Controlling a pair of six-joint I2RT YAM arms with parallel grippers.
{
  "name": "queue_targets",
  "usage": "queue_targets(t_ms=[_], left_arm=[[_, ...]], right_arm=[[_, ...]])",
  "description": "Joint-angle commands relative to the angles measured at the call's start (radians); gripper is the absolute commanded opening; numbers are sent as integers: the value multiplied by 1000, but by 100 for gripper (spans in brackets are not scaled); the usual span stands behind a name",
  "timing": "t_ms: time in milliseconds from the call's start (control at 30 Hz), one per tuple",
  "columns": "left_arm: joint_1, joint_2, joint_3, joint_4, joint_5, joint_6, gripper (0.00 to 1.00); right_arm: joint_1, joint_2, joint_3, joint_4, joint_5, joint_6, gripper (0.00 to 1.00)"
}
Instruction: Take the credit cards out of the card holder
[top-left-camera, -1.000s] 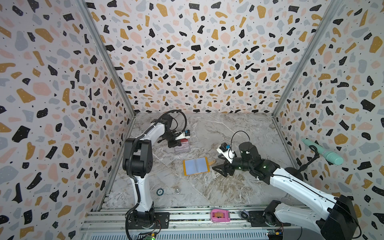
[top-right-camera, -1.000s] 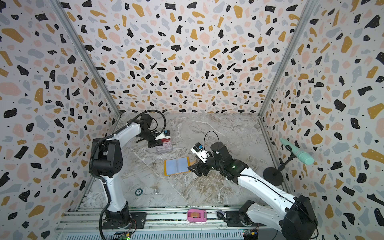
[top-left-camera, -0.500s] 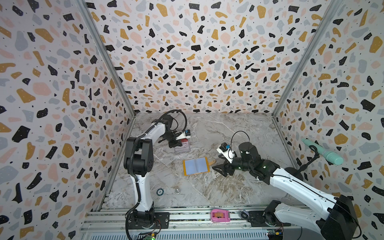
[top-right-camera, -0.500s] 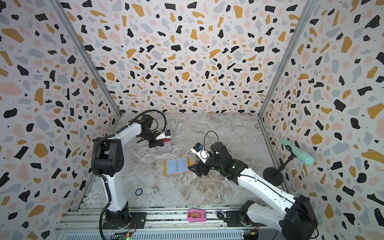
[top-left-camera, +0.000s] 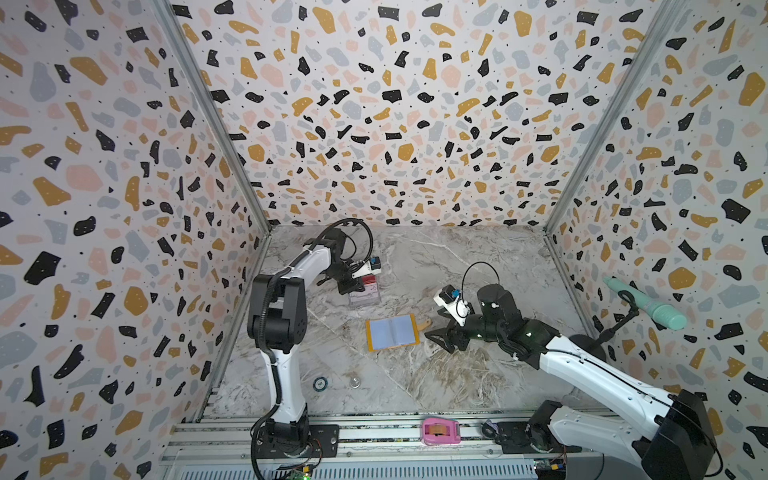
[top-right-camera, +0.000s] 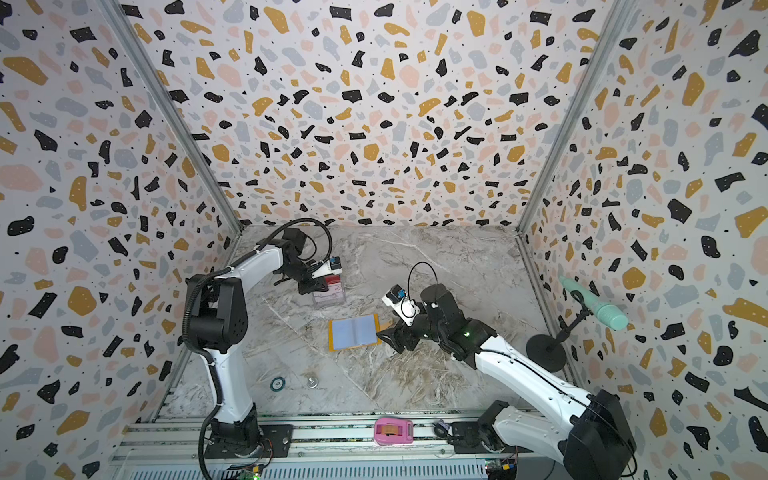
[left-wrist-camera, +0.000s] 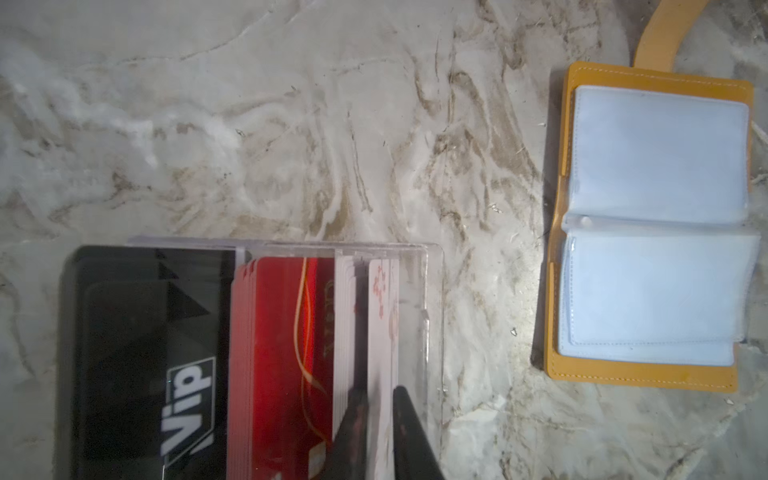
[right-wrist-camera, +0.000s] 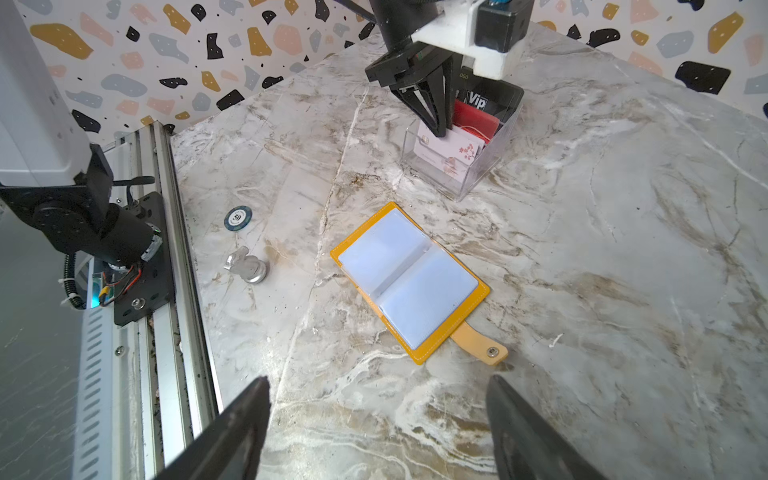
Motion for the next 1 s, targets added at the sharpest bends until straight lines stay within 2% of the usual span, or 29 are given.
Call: queue_targets(t_ms=[0,500,700,833,967], left_arm=[[-2,-37,13,42,-31,-28,18],[-17,-118,-35,107,-76,-61,24],[-18,-216,-91,167,-84,-89,26],[-18,-333,-191,290,-133,-175,30],[-18,-493,-363,491,-180,-332,34]], right_arm=[[5,-1,28,-11,19,-4,82],[4,5,34,-9,50,-2,82],[3,-15,27,11,107,10,82],[-6,-32,20,41,170,26,86],[-31,-51,10,99,258,47,93]])
